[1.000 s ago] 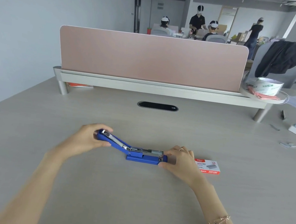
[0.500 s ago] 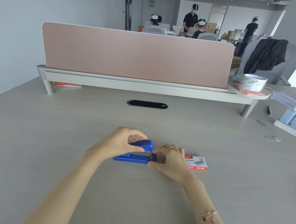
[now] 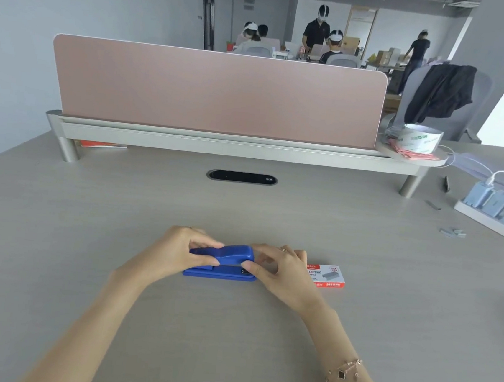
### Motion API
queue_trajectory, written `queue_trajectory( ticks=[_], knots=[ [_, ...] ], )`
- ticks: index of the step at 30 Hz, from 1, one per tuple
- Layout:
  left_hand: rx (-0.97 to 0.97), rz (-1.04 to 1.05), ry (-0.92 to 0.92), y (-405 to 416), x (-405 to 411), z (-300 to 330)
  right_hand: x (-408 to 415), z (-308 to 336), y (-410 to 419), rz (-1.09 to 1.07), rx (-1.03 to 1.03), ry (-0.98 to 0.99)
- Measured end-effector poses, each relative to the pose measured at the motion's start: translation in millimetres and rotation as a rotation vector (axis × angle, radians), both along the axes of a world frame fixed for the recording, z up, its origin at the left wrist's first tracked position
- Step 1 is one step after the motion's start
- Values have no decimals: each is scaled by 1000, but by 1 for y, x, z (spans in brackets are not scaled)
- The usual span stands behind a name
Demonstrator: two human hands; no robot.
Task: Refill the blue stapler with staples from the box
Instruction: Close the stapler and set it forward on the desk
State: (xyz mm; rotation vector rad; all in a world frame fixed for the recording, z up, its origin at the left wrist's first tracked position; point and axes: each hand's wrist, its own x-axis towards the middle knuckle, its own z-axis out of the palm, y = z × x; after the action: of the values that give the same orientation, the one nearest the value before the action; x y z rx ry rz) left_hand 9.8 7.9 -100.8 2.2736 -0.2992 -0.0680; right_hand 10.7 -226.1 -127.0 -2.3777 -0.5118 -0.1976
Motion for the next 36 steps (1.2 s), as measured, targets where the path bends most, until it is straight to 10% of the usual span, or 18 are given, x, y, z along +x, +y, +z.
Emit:
queue_trajectory(
  ticks=[36],
  knots=[
    [169,19,19,18,-8,-15,2,-2,3,54,-100,65]
  ],
)
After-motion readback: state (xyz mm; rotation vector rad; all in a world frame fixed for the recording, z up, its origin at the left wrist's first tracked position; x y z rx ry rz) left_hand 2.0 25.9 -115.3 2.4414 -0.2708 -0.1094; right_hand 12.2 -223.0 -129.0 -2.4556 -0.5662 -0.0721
